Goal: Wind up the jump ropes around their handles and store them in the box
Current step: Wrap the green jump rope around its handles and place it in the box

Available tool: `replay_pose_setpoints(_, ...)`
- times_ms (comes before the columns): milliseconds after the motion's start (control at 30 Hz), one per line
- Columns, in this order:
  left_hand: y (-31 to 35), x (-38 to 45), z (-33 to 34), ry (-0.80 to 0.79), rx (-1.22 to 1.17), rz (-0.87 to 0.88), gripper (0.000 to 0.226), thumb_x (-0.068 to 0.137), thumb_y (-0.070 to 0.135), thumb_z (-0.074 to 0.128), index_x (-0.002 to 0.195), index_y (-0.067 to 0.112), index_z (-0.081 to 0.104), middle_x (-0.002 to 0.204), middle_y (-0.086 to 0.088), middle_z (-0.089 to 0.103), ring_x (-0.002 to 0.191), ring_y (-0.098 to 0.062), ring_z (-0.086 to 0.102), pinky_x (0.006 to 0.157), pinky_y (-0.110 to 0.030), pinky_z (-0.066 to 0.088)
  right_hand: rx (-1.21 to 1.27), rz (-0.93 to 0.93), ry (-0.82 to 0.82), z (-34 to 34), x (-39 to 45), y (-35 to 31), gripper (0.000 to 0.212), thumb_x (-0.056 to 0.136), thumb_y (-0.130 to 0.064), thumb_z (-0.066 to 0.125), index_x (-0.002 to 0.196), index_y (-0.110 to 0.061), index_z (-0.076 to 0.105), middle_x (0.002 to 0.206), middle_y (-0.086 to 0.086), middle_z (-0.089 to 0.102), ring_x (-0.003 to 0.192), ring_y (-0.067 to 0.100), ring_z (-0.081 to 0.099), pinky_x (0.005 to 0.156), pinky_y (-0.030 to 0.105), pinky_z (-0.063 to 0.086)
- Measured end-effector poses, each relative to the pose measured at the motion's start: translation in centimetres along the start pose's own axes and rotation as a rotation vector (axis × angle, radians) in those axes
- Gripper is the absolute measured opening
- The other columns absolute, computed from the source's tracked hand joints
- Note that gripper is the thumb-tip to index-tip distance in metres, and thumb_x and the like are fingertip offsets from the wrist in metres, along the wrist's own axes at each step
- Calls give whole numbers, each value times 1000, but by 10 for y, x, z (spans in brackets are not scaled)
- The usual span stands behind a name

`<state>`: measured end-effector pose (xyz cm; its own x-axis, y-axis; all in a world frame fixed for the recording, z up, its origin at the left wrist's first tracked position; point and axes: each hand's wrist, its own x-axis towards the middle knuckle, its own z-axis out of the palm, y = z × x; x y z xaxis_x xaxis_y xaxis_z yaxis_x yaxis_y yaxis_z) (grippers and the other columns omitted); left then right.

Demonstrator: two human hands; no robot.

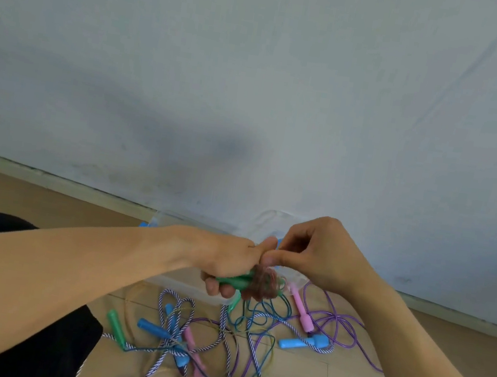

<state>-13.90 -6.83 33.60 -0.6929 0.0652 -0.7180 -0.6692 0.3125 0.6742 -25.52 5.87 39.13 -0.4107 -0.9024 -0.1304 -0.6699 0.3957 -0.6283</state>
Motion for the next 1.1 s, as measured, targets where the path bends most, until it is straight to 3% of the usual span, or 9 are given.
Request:
replay_pose_setpoints(67, 9, -10, 0, -123, -92, 48, 106, 78, 76, -18, 83, 3, 58, 45, 1, 51, 38, -11, 35, 39, -16, 30, 112, 41, 42, -4, 1, 7, 32, 66, -38, 87, 63, -9, 74, 41, -11, 51, 40, 4, 38, 45, 11, 30)
replay_pose_setpoints(133, 17, -19, 0, -179, -173, 167, 99, 82, 74, -13, 82, 5, 57, 43, 5, 49, 37, -8, 33, 38, -16, 27, 168, 67, 70, -7, 2, 15, 37, 66, -41, 84, 64, -5, 73, 43, -10, 52, 41, 4, 38, 46, 14, 32)
replay_pose_setpoints(267, 25, -27, -4, -58, -188, 388, 64, 99, 58, 34, 75, 6, 62, 44, 4, 48, 33, -11, 33, 37, -21, 27, 320, 109, 105, -13, 4, 25, 43, 67, -48, 74, 65, -5, 71, 52, 3, 59, 47, 10, 45, 48, 18, 38)
replay_pose_setpoints(400, 22, -25, -10, 14, -565, 511, 57, 99, 49, 33, 81, 1, 59, 54, -3, 56, 36, -13, 36, 38, -21, 24, 563, 117, 7, -15, 3, 24, 34, 85, -36, 63, 63, -11, 67, 52, 4, 48, 44, 9, 32, 45, 18, 29)
replay_pose_setpoints(500, 19, -21, -16, 89, -754, 536, 54, 96, 49, 41, 91, 1, 64, 76, -20, 52, 47, -19, 36, 39, -20, 26, 615, 115, -6, -18, 3, 20, 29, 90, -33, 61, 82, -8, 75, 58, 6, 48, 47, 11, 32, 47, 19, 29)
replay_pose_setpoints(633, 21, -20, -19, 291, -740, 410, 57, 100, 50, 34, 92, 3, 65, 53, -6, 48, 39, -18, 37, 36, -19, 26, 429, 85, 20, -14, 1, 10, 17, 97, -17, 59, 98, -14, 76, 60, -2, 55, 51, 9, 40, 50, 17, 35)
replay_pose_setpoints(767, 21, -17, -19, 441, -726, 310, 44, 99, 50, 36, 87, 13, 56, 54, -7, 49, 40, -19, 38, 41, -18, 19, 143, 114, 31, -8, -2, 6, 23, 97, -30, 55, 90, -20, 76, 56, -7, 60, 45, 6, 41, 49, 13, 35)
replay_pose_setpoints(1000, 20, -13, -16, 410, -767, 276, 39, 100, 48, 33, 93, 14, 51, 56, -7, 50, 41, -19, 39, 42, -19, 17, -64, 153, -41, -4, 0, 1, 33, 99, -36, 49, 85, -21, 75, 60, 6, 56, 45, 10, 38, 52, 24, 36)
replay_pose_setpoints(1100, 17, -12, -17, 507, -516, 239, 43, 101, 48, 34, 97, 12, 57, 57, -8, 55, 38, -19, 43, 38, -19, 25, -136, 100, 9, -8, -3, -1, 32, 95, -38, 57, 80, -16, 75, 55, 0, 56, 44, 6, 41, 47, 15, 34)
